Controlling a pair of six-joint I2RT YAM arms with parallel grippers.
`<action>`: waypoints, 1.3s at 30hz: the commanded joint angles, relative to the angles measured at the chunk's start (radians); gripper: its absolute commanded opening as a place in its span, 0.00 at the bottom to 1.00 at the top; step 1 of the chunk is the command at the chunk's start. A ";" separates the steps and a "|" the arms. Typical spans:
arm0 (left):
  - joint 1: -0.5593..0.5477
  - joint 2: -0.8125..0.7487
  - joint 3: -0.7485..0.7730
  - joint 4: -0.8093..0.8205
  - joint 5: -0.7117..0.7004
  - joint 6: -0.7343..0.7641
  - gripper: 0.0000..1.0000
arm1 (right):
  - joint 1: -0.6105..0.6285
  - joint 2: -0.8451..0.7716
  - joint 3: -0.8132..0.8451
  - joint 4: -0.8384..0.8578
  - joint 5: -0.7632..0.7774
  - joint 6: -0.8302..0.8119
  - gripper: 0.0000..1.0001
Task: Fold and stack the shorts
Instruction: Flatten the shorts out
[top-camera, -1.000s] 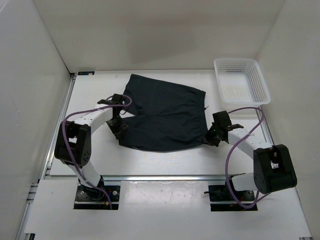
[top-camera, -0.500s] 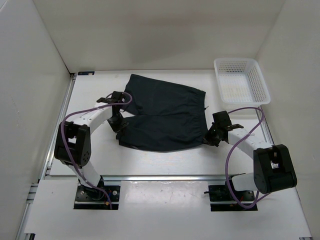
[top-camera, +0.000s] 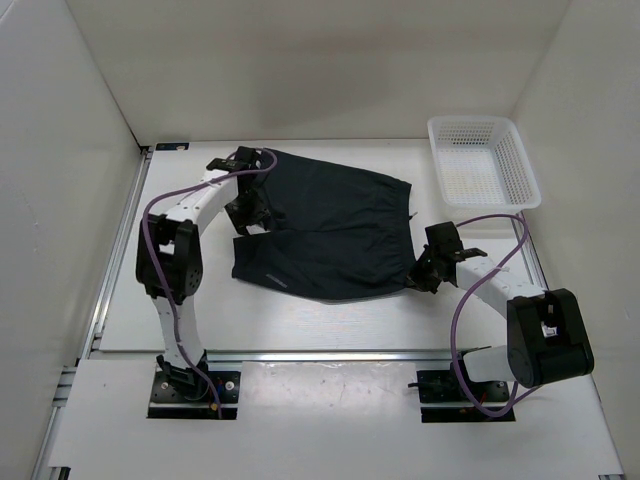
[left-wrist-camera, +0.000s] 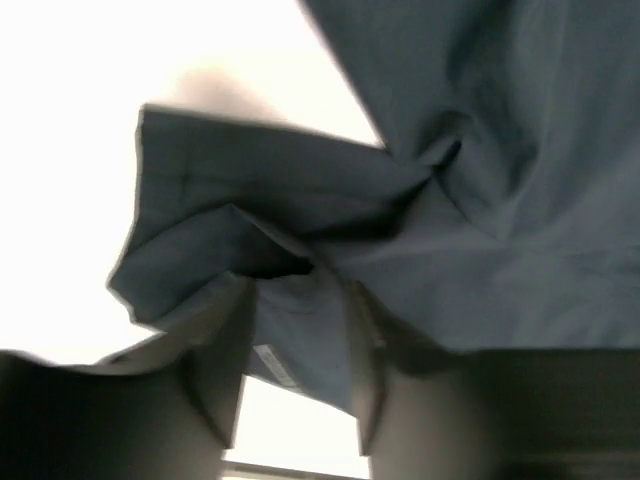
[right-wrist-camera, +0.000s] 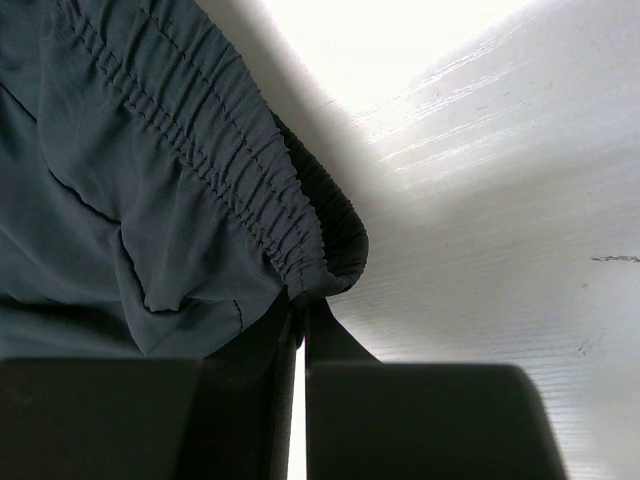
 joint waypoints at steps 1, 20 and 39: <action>-0.001 0.022 0.065 -0.078 -0.005 0.025 0.59 | -0.006 -0.005 0.022 -0.014 -0.006 -0.012 0.00; -0.074 -0.125 -0.211 0.063 0.072 -0.018 0.64 | -0.006 0.035 0.032 0.004 -0.006 -0.012 0.00; -0.149 -0.016 -0.239 0.119 0.043 -0.236 0.56 | -0.006 0.035 0.032 -0.005 -0.006 -0.021 0.00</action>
